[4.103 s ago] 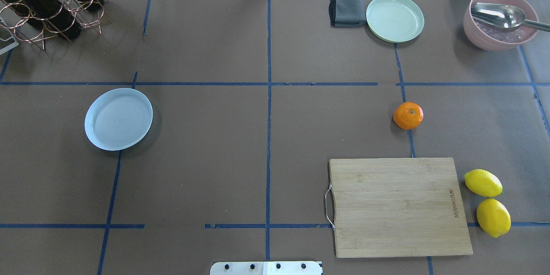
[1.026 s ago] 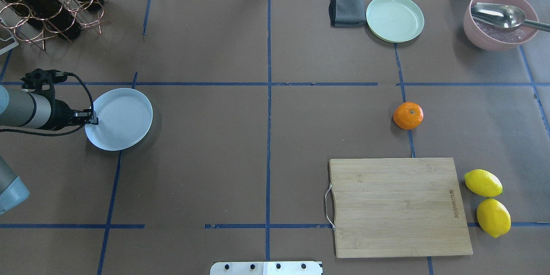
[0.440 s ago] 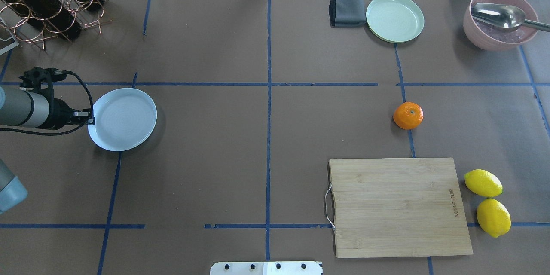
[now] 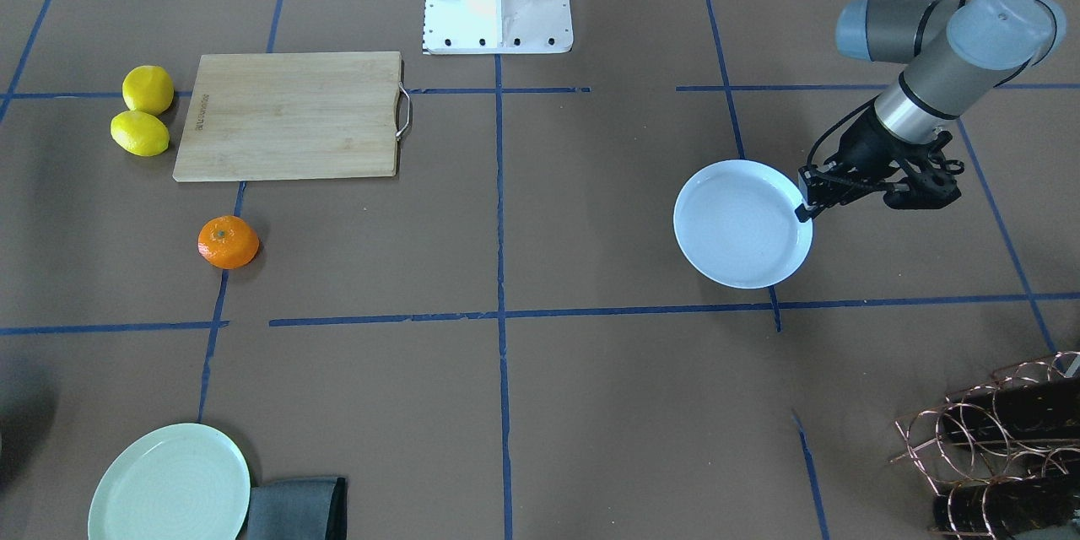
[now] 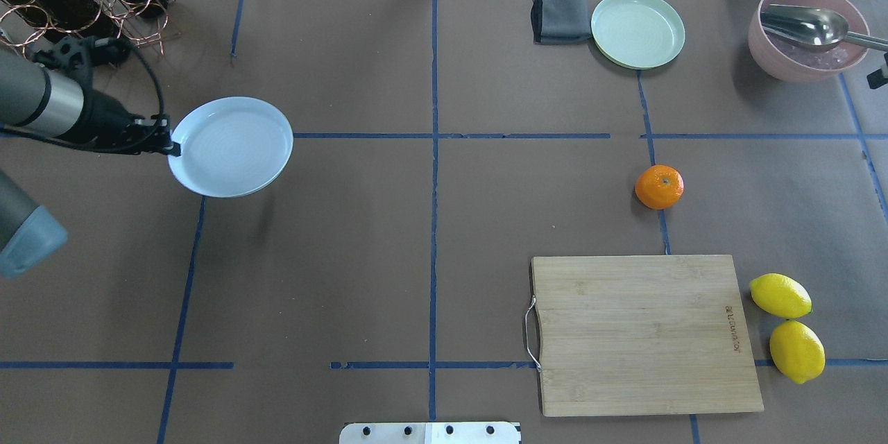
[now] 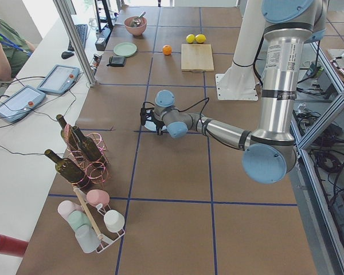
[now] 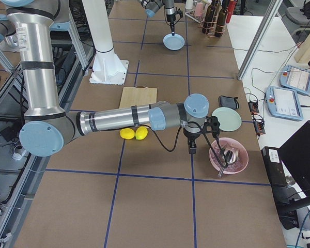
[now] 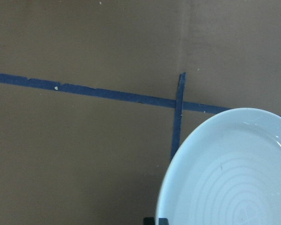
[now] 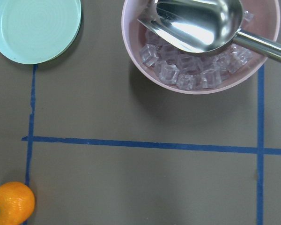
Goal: Pick orange to plate
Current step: 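Slide the blue plate to table centre with left gripper while right arm reaches out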
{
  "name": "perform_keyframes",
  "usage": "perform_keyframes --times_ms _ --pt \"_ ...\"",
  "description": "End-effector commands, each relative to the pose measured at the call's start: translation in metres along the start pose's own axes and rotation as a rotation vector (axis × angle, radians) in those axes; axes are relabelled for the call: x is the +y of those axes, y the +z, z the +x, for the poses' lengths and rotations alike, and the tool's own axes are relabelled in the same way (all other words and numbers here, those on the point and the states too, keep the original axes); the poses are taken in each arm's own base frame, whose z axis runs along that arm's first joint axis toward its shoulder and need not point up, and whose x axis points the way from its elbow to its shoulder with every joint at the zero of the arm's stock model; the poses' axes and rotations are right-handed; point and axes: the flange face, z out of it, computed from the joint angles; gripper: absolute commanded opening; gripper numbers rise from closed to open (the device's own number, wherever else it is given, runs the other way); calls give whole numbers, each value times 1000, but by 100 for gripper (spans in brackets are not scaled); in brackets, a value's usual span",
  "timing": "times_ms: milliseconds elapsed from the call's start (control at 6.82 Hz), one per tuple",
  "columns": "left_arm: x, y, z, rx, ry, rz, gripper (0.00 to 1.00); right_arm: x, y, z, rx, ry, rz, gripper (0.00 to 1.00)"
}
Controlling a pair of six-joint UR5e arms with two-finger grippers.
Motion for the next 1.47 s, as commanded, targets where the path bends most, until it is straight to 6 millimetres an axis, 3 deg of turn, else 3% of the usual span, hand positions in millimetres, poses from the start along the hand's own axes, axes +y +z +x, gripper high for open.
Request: perform_keyframes --times_ms 0,293,586,733,879,1026,1172,1319 --pt "1 22 116 58 -138 -53 0 -3 13 -60 -15 37 -17 100" --pt "73 89 194 50 -213 -27 0 -4 27 -116 28 56 4 100" --pt "114 130 240 46 -283 -4 0 2 44 -157 -2 74 16 100" --pt "133 146 249 37 -277 9 0 9 64 -177 12 79 42 100" --pt "136 151 247 27 -275 5 0 14 73 -189 9 93 42 100" --pt "136 153 243 21 -269 5 27 16 76 -191 5 90 41 100" --pt "131 149 240 22 -260 12 99 18 80 -194 7 86 37 100" --pt "115 138 236 30 -236 28 100 23 91 -203 29 77 42 100"
